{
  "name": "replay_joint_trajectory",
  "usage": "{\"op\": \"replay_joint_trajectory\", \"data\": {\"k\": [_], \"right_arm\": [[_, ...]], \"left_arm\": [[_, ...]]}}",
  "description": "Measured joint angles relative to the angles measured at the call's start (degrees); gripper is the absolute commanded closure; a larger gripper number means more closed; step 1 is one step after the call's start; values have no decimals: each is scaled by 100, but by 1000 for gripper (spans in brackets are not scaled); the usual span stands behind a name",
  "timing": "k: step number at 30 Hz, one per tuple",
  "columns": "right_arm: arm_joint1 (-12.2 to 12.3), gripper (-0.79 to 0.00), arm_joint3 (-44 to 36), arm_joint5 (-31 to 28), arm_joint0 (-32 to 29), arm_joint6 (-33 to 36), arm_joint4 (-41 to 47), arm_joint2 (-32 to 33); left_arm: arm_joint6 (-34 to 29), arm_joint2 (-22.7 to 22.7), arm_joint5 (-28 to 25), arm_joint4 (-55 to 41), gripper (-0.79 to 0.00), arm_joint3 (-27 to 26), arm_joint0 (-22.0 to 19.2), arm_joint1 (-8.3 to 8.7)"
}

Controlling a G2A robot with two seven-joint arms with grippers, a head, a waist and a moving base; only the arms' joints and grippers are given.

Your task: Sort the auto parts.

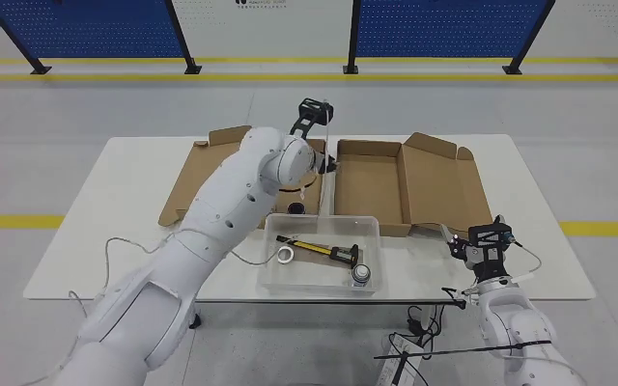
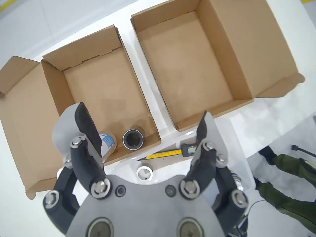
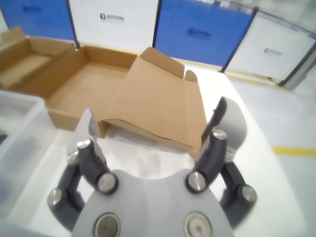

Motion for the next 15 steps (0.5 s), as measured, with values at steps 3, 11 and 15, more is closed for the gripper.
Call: {"op": "replay_joint_trajectory", "data": {"k": [3, 11, 15], "right_arm": [[0, -785, 0, 0, 0, 0, 0, 0], [0, -785, 0, 0, 0, 0, 0, 0], [0, -785, 0, 0, 0, 0, 0, 0]], "left_arm": [[-227, -356, -175, 278, -785, -825, 548, 190], [-363, -790, -254, 251, -785, -1578, 1123, 334], [-364, -789, -254, 252, -785, -1577, 1122, 334]]}}
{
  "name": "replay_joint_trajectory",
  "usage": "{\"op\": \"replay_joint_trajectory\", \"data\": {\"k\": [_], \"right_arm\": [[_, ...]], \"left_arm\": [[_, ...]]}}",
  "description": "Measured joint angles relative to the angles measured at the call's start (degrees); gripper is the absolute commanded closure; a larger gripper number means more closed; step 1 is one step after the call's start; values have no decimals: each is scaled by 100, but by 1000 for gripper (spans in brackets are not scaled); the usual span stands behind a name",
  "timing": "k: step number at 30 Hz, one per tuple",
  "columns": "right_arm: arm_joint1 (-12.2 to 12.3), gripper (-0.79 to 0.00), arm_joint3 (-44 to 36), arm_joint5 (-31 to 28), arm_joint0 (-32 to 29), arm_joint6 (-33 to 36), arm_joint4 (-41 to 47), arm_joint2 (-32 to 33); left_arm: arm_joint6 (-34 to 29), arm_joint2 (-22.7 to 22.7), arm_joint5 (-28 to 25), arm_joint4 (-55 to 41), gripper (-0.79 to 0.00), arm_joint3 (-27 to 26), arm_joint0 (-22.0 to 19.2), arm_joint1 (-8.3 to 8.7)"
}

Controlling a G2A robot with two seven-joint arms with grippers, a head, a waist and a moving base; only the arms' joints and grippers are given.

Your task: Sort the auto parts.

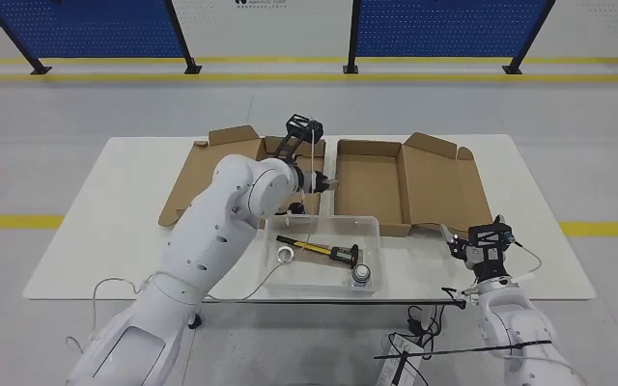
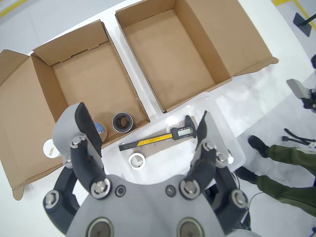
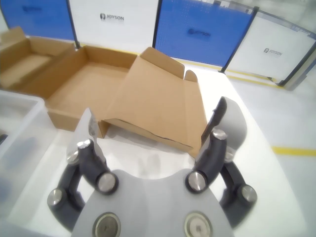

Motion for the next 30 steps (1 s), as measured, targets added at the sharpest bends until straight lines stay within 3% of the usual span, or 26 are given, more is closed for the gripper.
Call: {"op": "replay_joint_trajectory", "data": {"k": [11, 18, 24, 30], "right_arm": [[0, -785, 0, 0, 0, 0, 0, 0], [0, -785, 0, 0, 0, 0, 0, 0], [0, -785, 0, 0, 0, 0, 0, 0], [0, -785, 0, 0, 0, 0, 0, 0]], "left_arm": [[2, 0, -2, 0, -785, -1, 2, 0], [7, 113, -307, -226, -785, -265, 271, -4], [-276, 501, -822, -704, -785, -624, 376, -61], [-567, 990, -1111, -956, -785, -547, 363, -138]]}}
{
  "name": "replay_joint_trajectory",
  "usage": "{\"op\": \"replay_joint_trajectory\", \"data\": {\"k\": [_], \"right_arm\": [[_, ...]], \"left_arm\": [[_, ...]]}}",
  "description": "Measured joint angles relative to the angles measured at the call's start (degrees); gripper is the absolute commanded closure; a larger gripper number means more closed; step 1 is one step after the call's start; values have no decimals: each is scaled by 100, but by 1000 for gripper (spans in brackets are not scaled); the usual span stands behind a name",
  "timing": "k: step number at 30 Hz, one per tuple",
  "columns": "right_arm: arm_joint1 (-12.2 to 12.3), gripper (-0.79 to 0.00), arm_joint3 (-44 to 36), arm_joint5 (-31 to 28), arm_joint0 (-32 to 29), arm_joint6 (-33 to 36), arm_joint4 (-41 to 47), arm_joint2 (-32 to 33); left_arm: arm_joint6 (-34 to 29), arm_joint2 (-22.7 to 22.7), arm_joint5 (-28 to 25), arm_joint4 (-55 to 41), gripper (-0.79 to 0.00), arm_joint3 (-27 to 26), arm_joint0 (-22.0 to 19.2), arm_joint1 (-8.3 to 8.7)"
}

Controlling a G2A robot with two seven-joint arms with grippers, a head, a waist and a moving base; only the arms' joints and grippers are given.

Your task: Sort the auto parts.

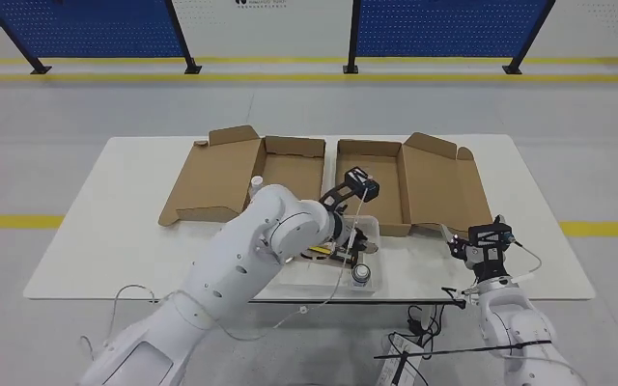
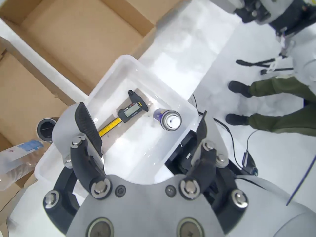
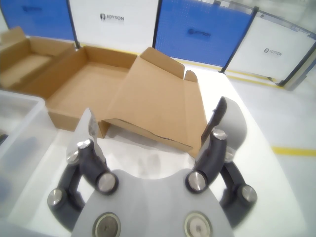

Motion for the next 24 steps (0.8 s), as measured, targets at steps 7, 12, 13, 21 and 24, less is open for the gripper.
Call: {"op": "replay_joint_trajectory", "data": {"k": [7, 12, 13, 21, 24], "right_arm": [[0, -785, 0, 0, 0, 0, 0, 0], [0, -785, 0, 0, 0, 0, 0, 0], [0, -785, 0, 0, 0, 0, 0, 0], [0, -785, 0, 0, 0, 0, 0, 0], [0, -785, 0, 0, 0, 0, 0, 0]], "left_arm": [[-374, 408, -151, -187, -785, 244, -187, -95], [-457, 629, -157, -331, -785, 503, -314, -173], [-455, 666, -154, -343, -785, 556, -336, -188], [-475, 959, -264, -395, -785, 1018, -550, -307], [-487, 1031, -317, -453, -770, 1131, -617, -347]]}}
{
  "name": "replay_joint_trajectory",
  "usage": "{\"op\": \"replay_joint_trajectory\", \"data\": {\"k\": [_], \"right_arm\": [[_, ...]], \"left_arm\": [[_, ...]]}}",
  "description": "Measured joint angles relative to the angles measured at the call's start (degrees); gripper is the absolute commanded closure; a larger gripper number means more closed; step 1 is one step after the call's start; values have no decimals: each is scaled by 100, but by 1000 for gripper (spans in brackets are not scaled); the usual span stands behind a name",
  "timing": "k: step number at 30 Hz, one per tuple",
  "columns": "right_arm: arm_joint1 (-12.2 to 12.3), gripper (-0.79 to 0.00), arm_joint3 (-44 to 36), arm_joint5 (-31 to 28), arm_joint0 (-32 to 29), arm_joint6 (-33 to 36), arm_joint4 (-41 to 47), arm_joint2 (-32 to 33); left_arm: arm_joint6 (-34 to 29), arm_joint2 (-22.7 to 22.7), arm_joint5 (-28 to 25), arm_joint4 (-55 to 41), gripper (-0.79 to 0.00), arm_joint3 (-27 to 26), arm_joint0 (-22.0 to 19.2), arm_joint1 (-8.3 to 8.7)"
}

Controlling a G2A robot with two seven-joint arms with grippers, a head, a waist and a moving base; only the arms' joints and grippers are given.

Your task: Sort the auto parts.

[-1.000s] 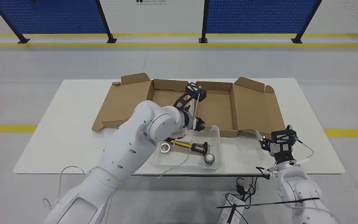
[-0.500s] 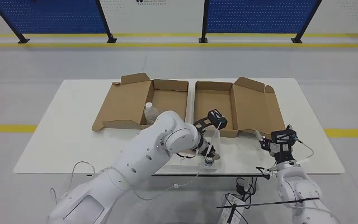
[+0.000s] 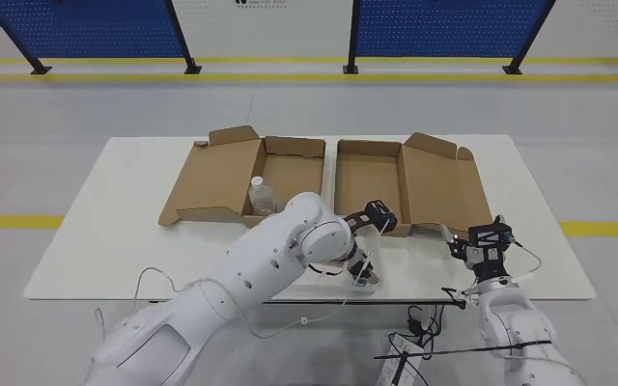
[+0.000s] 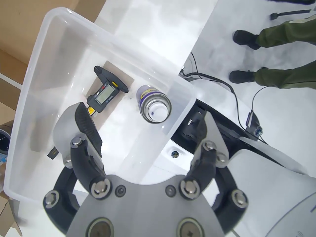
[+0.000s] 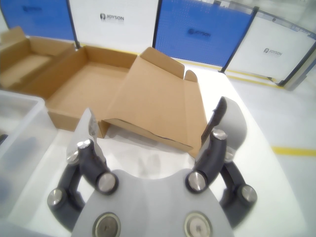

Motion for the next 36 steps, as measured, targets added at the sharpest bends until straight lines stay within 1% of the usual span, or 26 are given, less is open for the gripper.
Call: {"op": "replay_joint_trajectory", "data": {"k": [2, 7, 8, 10, 11, 12, 15, 18, 22, 25, 27, 31, 32, 36], "right_arm": [[0, -785, 0, 0, 0, 0, 0, 0], [0, -785, 0, 0, 0, 0, 0, 0], [0, -785, 0, 0, 0, 0, 0, 0], [0, -785, 0, 0, 0, 0, 0, 0], [0, -785, 0, 0, 0, 0, 0, 0], [0, -785, 0, 0, 0, 0, 0, 0], [0, -785, 0, 0, 0, 0, 0, 0], [0, -785, 0, 0, 0, 0, 0, 0], [0, -785, 0, 0, 0, 0, 0, 0], [0, -785, 0, 0, 0, 0, 0, 0], [0, -785, 0, 0, 0, 0, 0, 0], [0, -785, 0, 0, 0, 0, 0, 0], [0, -785, 0, 0, 0, 0, 0, 0], [0, -785, 0, 0, 0, 0, 0, 0]], "left_arm": [[4, 38, -23, -23, -699, 88, -46, -25], [-26, 123, -72, -134, -671, 295, -125, -83], [-33, 137, -77, -165, -640, 335, -145, -96], [-43, 155, -86, -210, -613, 390, -173, -115], [-53, 170, -94, -229, -616, 425, -191, -127], [-60, 181, -103, -247, -600, 450, -203, -136], [-71, 211, -123, -307, -588, 525, -234, -162], [-79, 223, -129, -389, -511, 593, -250, -184], [-122, 245, -174, -476, -465, 669, -277, -208], [-155, 279, -195, -497, -416, 737, -295, -226], [-179, 290, -214, -556, -406, 777, -309, -240], [-222, 321, -259, -615, -413, 823, -339, -263], [-235, 334, -272, -627, -397, 831, -346, -270], [-277, 369, -301, -670, -403, 866, -369, -291]]}}
